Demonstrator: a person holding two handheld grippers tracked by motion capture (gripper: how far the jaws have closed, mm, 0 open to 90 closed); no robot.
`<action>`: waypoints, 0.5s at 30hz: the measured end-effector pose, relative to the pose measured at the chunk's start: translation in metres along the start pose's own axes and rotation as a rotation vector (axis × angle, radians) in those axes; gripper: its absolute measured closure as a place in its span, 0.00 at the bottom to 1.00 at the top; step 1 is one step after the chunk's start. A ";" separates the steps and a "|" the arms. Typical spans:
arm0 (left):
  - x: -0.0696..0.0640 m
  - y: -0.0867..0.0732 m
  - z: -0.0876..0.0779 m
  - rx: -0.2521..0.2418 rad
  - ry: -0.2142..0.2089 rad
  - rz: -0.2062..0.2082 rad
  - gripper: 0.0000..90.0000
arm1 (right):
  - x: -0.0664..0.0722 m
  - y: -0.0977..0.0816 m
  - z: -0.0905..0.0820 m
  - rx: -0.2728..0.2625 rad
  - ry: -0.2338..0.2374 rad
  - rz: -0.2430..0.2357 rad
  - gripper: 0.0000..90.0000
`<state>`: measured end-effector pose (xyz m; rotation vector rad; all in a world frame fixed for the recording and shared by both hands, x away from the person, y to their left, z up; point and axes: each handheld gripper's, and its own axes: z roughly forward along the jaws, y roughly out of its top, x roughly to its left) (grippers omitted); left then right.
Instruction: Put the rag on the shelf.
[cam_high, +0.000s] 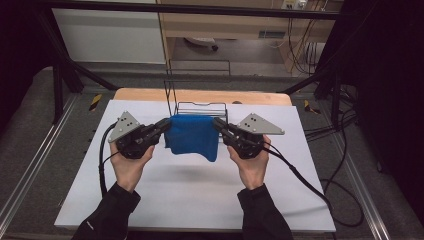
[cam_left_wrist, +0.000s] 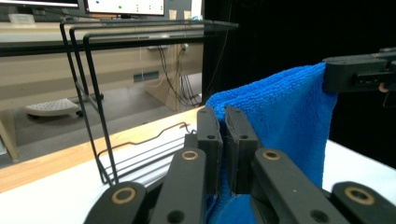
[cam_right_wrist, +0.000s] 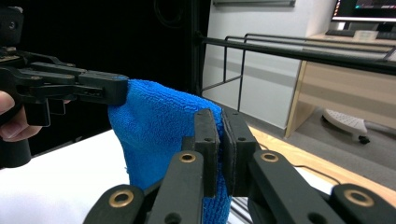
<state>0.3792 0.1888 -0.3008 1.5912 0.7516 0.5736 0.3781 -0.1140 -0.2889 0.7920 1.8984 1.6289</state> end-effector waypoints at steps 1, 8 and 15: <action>-0.001 0.002 0.001 -0.003 0.003 0.005 0.95 | -0.001 0.001 0.000 -0.005 -0.003 -0.001 0.96; 0.000 0.011 0.005 -0.028 0.000 0.001 0.95 | -0.004 0.010 -0.003 -0.022 -0.017 -0.006 0.96; 0.002 0.024 0.010 -0.061 -0.001 -0.003 0.95 | -0.009 0.021 -0.002 -0.050 -0.034 -0.019 0.96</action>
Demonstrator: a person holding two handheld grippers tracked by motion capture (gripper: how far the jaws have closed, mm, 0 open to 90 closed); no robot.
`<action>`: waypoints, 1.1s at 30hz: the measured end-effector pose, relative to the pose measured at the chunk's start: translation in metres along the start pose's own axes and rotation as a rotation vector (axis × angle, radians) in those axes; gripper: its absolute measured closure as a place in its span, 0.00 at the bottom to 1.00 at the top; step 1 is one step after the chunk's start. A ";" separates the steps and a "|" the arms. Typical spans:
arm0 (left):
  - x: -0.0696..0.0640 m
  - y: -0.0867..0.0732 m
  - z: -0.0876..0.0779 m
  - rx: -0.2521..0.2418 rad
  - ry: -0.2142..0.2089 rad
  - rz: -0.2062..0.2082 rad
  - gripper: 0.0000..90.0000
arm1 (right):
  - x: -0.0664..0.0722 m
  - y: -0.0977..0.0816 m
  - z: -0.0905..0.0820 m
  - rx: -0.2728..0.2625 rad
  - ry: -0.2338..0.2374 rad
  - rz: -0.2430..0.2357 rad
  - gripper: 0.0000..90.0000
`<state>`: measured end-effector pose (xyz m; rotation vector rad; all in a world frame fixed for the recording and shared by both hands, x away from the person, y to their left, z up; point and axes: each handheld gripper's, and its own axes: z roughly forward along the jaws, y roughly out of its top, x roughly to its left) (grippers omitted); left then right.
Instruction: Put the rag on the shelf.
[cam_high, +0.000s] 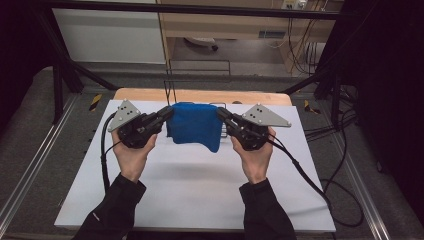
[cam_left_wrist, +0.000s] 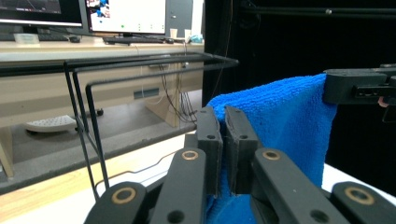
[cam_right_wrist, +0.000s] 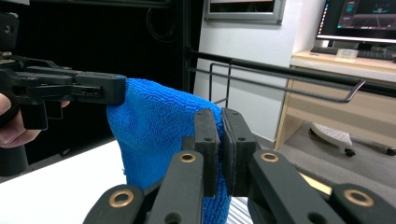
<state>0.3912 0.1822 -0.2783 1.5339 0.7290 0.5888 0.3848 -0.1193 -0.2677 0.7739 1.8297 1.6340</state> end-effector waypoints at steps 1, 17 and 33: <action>0.001 0.002 0.001 -0.007 0.000 -0.003 0.95 | 0.000 0.000 0.000 0.000 0.000 0.000 0.96; 0.005 0.024 0.014 -0.069 -0.005 -0.019 0.95 | -0.011 0.023 0.003 -0.069 -0.036 -0.022 0.96; 0.010 0.052 0.026 -0.119 0.001 -0.011 0.95 | -0.020 0.048 0.010 -0.124 -0.070 -0.051 0.96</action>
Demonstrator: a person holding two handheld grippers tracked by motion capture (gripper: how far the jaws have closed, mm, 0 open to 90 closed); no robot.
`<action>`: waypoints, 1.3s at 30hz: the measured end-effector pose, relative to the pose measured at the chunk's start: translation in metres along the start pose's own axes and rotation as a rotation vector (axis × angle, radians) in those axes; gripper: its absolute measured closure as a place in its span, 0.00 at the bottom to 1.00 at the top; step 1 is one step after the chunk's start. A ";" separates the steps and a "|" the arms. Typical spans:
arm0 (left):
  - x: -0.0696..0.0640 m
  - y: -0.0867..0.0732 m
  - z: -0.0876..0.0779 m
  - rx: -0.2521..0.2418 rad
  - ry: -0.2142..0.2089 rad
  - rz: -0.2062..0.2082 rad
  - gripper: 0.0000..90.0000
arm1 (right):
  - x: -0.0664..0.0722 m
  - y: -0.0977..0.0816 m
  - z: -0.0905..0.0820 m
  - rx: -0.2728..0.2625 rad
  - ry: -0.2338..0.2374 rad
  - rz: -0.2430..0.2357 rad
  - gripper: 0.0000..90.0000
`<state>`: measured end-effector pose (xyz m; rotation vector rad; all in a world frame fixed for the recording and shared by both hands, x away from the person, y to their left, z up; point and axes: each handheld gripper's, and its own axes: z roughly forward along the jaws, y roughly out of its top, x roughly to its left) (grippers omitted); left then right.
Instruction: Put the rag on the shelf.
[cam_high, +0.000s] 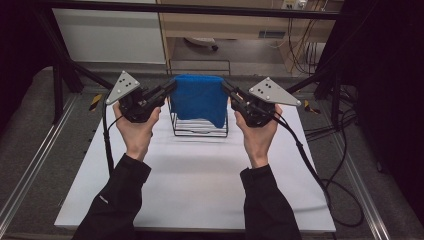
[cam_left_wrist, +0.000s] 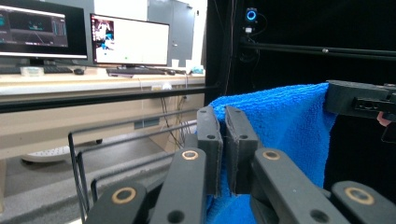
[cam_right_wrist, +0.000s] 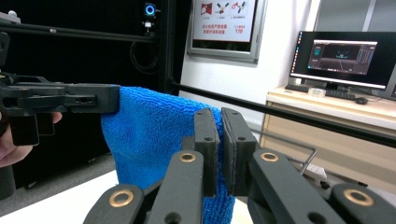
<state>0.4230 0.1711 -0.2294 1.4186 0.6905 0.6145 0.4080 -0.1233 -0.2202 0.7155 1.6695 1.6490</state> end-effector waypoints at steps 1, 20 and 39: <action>0.001 0.002 0.001 0.000 0.000 0.004 0.95 | -0.001 0.002 0.001 -0.004 -0.003 0.000 0.96; 0.009 0.031 0.016 -0.059 0.009 0.031 0.95 | -0.017 0.029 0.019 -0.046 -0.027 -0.017 0.96; 0.019 0.055 0.035 -0.078 0.035 0.059 0.95 | -0.032 0.049 0.041 -0.062 -0.048 -0.023 0.96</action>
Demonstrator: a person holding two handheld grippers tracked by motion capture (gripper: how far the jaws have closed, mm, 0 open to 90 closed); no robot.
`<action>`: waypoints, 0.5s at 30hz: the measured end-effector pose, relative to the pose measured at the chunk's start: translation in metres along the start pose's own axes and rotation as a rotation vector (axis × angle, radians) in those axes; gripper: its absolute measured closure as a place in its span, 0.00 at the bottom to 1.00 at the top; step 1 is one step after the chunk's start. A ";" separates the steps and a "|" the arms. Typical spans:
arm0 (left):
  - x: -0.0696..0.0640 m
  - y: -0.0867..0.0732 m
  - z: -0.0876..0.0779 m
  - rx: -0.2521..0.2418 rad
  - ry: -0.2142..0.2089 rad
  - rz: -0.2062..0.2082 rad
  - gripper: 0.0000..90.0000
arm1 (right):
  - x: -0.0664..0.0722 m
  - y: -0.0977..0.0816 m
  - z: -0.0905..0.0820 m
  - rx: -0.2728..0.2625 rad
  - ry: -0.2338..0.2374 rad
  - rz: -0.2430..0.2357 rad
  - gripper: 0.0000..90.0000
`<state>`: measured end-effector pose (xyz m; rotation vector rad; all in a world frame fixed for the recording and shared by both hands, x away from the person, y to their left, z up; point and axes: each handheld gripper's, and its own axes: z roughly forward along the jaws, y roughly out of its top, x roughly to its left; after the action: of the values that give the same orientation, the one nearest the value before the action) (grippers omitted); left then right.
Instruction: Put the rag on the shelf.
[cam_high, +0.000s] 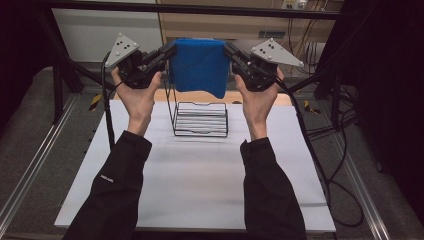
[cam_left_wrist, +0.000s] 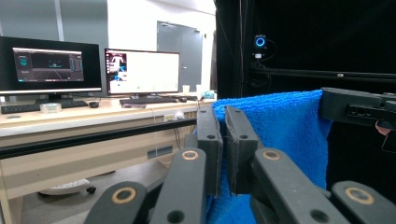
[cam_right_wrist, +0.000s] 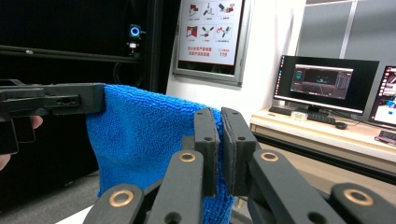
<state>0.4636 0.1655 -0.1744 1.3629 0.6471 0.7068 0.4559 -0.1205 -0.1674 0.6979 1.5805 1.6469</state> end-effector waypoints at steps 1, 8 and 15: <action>0.001 0.001 0.002 -0.002 0.000 -0.002 0.95 | -0.001 0.001 0.001 -0.002 -0.002 -0.004 0.96; 0.008 0.006 0.010 -0.005 0.013 0.001 0.95 | -0.010 0.006 0.015 0.003 -0.008 -0.007 0.96; 0.015 0.010 0.019 -0.013 0.028 0.013 0.95 | -0.017 0.010 0.026 0.007 -0.011 -0.006 0.96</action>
<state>0.4870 0.1651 -0.1621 1.3486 0.6557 0.7406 0.4848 -0.1183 -0.1530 0.7043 1.5797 1.6314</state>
